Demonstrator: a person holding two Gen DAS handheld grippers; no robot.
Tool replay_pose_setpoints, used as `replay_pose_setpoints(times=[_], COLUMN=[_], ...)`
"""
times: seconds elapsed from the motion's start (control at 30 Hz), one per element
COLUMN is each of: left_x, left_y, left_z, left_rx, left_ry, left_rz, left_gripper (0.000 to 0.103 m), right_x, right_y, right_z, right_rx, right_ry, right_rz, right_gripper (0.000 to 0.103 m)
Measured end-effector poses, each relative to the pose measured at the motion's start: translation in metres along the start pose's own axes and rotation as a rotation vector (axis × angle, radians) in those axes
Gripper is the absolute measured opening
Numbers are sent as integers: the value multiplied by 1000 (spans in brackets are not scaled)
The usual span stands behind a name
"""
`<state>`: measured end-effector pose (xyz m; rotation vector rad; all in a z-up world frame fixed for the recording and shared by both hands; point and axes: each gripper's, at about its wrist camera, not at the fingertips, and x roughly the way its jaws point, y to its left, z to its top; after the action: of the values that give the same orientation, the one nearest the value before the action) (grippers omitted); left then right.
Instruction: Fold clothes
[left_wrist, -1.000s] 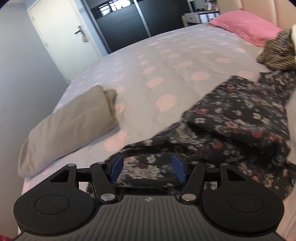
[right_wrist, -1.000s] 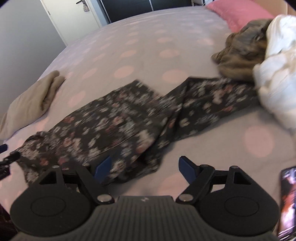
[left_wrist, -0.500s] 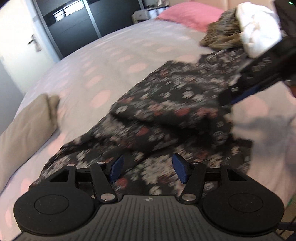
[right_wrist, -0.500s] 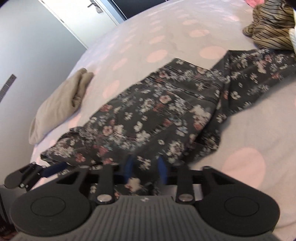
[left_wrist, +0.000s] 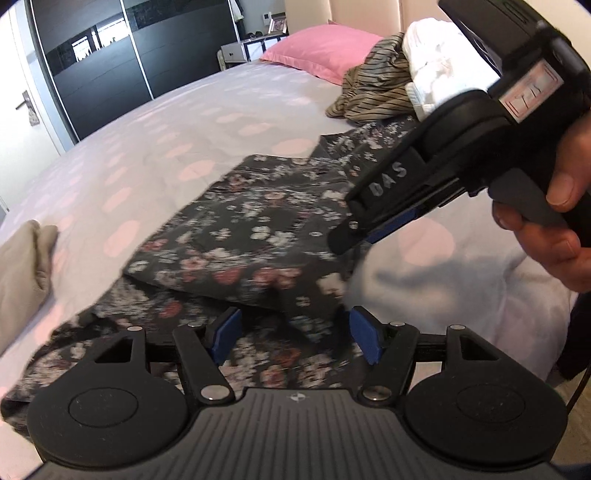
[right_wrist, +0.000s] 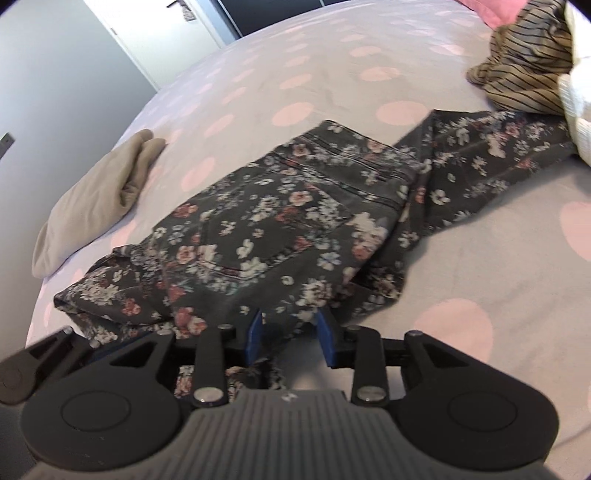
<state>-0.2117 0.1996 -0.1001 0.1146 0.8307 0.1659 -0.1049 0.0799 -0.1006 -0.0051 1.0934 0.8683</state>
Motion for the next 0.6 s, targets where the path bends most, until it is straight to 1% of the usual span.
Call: replay_pose_setpoints(times=[0.07, 0.1, 0.13, 0.17, 0.23, 0.3, 0.33, 0.43, 0.53, 0.6], left_x=[3, 5, 7, 8, 12, 15, 13, 2, -7, -13], left_y=[-1, -1, -1, -1, -2, -2, 2, 27, 57, 74], left_z=[2, 3, 5, 6, 8, 10, 13, 24, 31, 31], left_rx=[-17, -26, -34, -43, -60, -77, -94, -168, -259, -300], left_ry=[-5, -7, -9, -12, -16, -21, -36, -89, -109, -113], left_rz=[4, 7, 9, 11, 16, 20, 30, 81, 134, 182], left_gripper=[55, 41, 25, 21, 15, 12, 10, 9, 8, 8], right_x=[1, 2, 3, 3, 4, 5, 5, 4, 5, 5], right_y=[-4, -7, -9, -12, -18, -25, -29, -39, -40, -39], right_z=[0, 0, -1, -1, -1, 0, 1, 3, 4, 4], right_rx=[3, 3, 3, 7, 16, 37, 50, 80, 85, 76], right_ry=[6, 10, 14, 18, 26, 32, 33, 38, 41, 38], right_rz=[-26, -42, -61, -81, -120, -154, -167, -196, -211, -211], right_gripper=[42, 42, 43, 44, 45, 47, 47, 48, 48, 49])
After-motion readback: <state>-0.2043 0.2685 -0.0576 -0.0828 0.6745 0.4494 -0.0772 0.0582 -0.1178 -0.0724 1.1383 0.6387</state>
